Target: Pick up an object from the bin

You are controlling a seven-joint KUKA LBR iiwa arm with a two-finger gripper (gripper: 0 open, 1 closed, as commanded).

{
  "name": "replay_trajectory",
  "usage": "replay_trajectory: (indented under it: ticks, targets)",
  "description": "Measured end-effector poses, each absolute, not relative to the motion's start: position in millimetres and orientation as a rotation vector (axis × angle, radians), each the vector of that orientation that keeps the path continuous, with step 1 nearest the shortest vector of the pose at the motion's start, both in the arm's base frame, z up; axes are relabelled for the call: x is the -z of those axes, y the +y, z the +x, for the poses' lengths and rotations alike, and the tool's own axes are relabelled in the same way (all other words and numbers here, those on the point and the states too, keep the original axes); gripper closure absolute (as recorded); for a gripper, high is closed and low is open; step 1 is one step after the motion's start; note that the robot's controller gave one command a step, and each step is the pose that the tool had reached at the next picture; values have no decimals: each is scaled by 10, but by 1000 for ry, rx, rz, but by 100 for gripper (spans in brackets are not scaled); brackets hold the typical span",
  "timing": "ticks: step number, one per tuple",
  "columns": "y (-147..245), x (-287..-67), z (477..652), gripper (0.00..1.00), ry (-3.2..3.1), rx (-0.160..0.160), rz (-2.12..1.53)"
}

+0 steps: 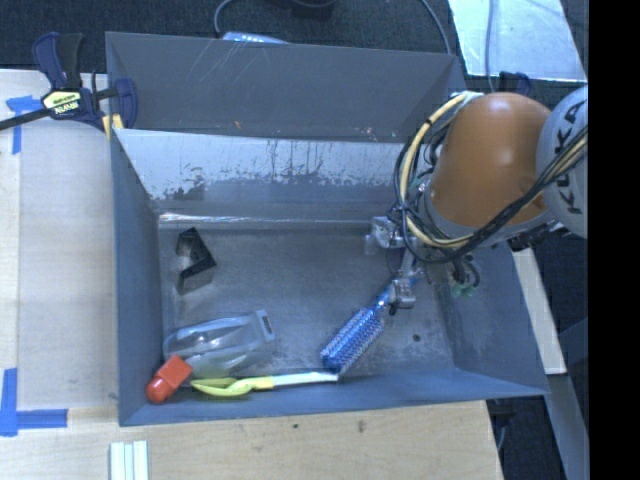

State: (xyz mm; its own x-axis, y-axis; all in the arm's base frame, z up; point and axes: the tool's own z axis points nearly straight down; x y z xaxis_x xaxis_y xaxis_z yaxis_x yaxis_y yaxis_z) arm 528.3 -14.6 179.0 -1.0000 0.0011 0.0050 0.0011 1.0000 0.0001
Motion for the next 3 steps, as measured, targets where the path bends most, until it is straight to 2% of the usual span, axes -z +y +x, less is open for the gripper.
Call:
replay_trajectory:
  ticks: [1,2,3]
  targets:
    - [-146,-1832,5302,100,-3145,0,-1]
    - [-146,-1832,5302,0,-3145,0,0]
    - [-146,-1832,5302,0,-3145,0,0]
